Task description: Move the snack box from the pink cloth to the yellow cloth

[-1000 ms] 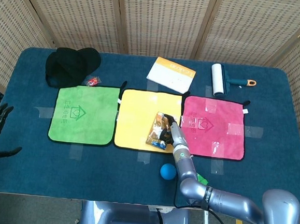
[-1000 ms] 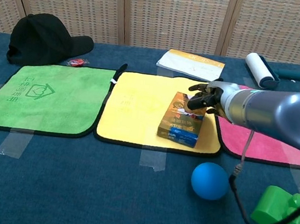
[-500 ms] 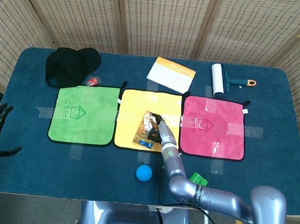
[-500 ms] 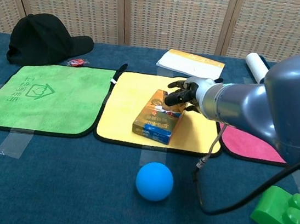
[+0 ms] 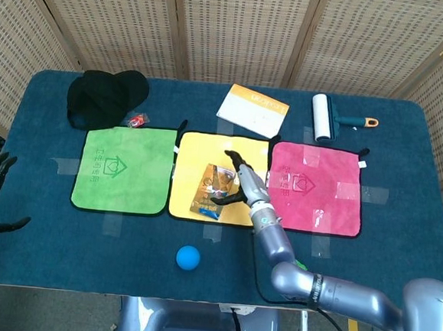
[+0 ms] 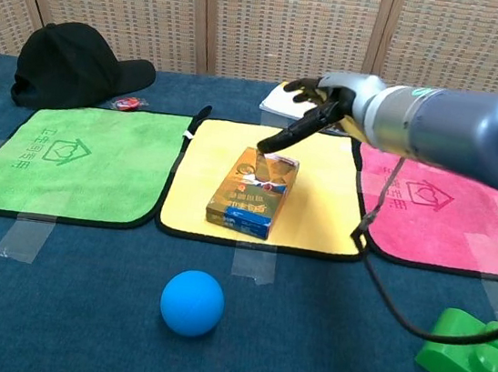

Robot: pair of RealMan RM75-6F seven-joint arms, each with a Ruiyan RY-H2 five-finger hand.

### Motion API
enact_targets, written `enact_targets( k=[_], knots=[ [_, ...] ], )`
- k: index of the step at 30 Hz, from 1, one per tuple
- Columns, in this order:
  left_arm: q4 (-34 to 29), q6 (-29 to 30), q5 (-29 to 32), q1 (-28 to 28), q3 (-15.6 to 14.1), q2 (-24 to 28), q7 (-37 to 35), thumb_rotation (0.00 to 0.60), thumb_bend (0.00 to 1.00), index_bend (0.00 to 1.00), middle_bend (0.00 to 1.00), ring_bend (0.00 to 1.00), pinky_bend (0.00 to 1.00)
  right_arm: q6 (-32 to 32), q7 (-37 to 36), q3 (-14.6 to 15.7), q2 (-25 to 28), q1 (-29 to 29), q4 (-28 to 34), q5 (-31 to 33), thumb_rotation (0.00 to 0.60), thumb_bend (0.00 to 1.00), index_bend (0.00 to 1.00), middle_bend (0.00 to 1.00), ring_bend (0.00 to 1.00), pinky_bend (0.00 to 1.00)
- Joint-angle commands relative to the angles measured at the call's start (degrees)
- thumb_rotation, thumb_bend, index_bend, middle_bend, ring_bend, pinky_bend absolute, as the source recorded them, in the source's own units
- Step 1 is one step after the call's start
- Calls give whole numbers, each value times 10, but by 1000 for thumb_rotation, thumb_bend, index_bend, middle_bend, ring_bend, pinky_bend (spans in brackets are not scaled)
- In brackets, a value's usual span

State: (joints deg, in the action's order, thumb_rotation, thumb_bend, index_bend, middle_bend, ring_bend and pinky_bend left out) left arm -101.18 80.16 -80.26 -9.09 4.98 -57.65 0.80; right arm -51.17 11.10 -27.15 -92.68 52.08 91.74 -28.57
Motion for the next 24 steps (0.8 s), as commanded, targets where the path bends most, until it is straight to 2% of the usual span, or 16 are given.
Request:
enact_targets(
  k=[1,3,4,7,12,17,20,24],
  knots=[
    [-2,10,-14,4,-6,-2,3,600,0,0,0,0,0,-10,-26,64,118,-94,71,-232,600,0,0,0,0,0],
    [0,13,-28,6,-12,-4,4,600,0,0,0,0,0,-31,-62,88,151,-128,69,-330,600,0,0,0,0,0],
    [2,14,-35,6,-15,-4,3,600,0,0,0,0,0,-38,-77,96,160,-138,66,-359,600,0,0,0,0,0],
    [15,26,-72,10,-28,-11,1,600,0,0,0,0,0,-70,-135,142,208,-178,36,-480,600,0,0,0,0,0],
    [26,54,-82,25,-32,-24,-2,600,0,0,0,0,0,-184,-176,211,238,-237,-51,-633,600,0,0,0,0,0],
    [35,72,-84,36,-34,-27,-14,600,0,0,0,0,0,-275,-153,259,241,-302,-97,-679,600,0,0,0,0,0],
    [43,80,-86,42,-35,-27,-21,600,0,0,0,0,0,-309,-109,270,246,-336,-92,-678,600,0,0,0,0,0],
    [49,88,-87,47,-36,-26,-30,600,0,0,0,0,0,-336,-47,267,252,-369,-67,-650,600,0,0,0,0,0]
  ],
)
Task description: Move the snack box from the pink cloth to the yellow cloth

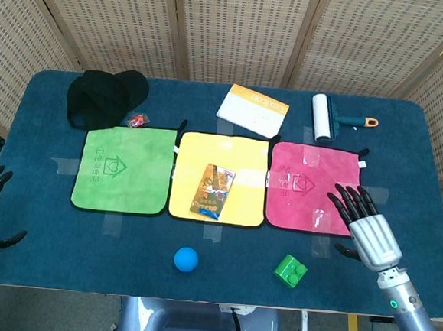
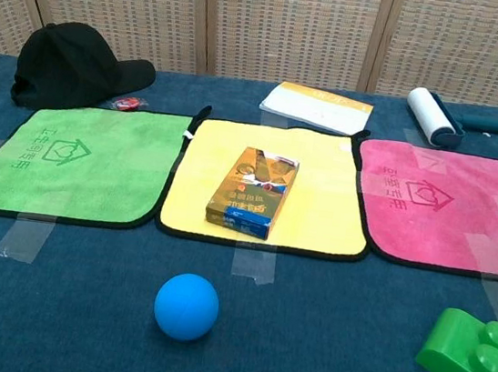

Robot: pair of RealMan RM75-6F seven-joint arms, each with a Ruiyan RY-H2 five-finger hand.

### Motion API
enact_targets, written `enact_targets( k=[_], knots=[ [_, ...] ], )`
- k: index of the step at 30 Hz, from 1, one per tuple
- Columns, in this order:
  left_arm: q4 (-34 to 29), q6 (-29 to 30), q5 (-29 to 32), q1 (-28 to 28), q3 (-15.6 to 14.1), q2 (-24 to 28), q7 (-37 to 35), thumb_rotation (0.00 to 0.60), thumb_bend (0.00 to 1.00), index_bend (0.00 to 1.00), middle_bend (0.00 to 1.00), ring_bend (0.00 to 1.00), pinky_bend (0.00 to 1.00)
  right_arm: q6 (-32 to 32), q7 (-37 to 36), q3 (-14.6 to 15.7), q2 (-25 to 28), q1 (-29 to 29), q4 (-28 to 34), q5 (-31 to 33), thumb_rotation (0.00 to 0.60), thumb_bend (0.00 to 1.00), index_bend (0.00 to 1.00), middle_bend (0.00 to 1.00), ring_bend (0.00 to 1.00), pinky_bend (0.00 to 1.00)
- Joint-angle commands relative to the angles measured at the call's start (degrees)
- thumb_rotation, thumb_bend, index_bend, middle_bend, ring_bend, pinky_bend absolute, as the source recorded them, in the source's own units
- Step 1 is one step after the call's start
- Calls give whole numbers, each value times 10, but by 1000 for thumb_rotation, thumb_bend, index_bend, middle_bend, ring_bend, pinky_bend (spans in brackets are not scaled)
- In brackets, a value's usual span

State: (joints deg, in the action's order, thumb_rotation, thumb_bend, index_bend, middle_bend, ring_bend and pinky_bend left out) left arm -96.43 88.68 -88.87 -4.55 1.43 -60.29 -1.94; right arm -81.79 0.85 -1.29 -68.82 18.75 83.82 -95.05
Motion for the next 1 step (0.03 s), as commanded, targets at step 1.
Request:
enact_targets(
  k=[1],
  knots=[
    [2,4,0,3,0,1,-4,600,0,0,0,0,0,-34,77,4,13,-42,17,26,600,0,0,0,0,0]
  ],
)
